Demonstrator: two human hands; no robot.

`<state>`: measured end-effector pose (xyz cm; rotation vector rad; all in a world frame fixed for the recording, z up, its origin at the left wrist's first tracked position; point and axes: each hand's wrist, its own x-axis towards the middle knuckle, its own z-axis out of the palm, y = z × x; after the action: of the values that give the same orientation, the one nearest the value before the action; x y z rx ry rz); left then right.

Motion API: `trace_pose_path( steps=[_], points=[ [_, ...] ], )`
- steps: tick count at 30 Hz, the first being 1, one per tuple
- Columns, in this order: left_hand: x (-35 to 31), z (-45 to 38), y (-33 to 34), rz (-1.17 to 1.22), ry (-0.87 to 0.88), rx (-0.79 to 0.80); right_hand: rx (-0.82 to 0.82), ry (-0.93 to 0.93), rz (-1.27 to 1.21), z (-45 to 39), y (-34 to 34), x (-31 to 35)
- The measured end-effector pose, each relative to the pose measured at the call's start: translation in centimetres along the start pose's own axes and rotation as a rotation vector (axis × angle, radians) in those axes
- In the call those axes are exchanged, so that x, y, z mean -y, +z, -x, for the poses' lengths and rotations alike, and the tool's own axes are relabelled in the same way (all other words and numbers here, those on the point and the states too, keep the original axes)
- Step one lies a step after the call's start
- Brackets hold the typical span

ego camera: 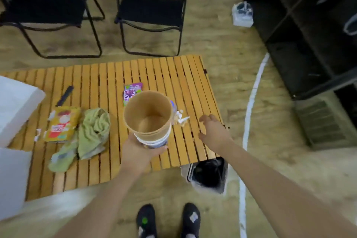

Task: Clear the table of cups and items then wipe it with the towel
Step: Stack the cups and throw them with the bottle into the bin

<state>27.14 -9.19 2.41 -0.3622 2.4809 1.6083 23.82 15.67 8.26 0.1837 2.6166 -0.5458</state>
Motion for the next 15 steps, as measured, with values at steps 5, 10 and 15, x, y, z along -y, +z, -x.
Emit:
trace_pose_path(
  steps=[5,10,15],
  points=[
    [5.3,-4.2,-2.2,0.068,0.061,-0.192,-0.147,-0.193,-0.091,-6.8,3.7,3.7],
    [10.5,-5.4,-5.3,0.003,0.078,-0.268,-0.273,-0.153,-0.488,-11.9,10.1,7.4],
    [13.3,-4.7,-5.4,-0.025,0.024,-0.247,-0.437,-0.197,-0.704,-10.6,14.3,7.1]
  ],
)
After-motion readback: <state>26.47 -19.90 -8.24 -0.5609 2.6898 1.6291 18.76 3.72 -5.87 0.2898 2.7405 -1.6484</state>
